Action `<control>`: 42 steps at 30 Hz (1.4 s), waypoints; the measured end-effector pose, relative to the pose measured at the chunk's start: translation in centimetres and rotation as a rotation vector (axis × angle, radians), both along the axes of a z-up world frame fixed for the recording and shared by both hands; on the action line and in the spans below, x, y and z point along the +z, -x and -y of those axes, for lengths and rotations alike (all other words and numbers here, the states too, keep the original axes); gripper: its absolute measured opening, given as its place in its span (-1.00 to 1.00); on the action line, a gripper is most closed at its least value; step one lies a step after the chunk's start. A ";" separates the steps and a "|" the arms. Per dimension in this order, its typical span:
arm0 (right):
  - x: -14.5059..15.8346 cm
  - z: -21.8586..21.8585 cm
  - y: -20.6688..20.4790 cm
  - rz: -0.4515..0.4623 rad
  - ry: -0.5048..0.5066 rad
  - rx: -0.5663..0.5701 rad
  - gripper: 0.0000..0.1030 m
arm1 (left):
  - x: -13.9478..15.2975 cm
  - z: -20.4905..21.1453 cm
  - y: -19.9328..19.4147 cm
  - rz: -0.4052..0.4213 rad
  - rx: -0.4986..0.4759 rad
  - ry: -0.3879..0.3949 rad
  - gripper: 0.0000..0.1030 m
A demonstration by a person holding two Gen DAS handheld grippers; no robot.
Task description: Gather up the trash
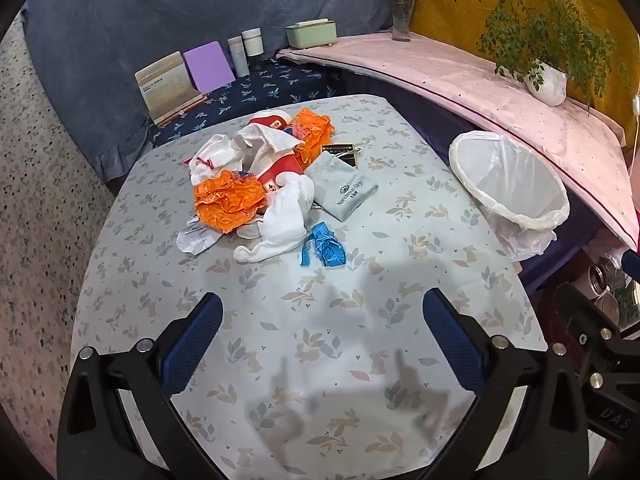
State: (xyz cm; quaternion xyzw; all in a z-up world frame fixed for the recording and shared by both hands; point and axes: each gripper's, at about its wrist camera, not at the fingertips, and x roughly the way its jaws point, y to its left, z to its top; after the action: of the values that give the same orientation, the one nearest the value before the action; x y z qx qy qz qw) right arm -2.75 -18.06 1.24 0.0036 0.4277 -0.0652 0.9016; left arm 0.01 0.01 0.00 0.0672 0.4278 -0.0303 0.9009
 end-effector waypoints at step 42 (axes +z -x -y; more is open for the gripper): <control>0.0 -0.5 0.1 -0.004 0.027 0.003 0.87 | -0.1 -0.3 0.5 0.004 0.007 0.013 0.86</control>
State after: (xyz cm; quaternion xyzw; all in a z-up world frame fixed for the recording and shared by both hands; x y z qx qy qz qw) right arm -2.86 -17.55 1.29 -0.0093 0.4284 -0.0695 0.9008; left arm -0.47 0.31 -0.10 0.0600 0.4259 -0.0299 0.9023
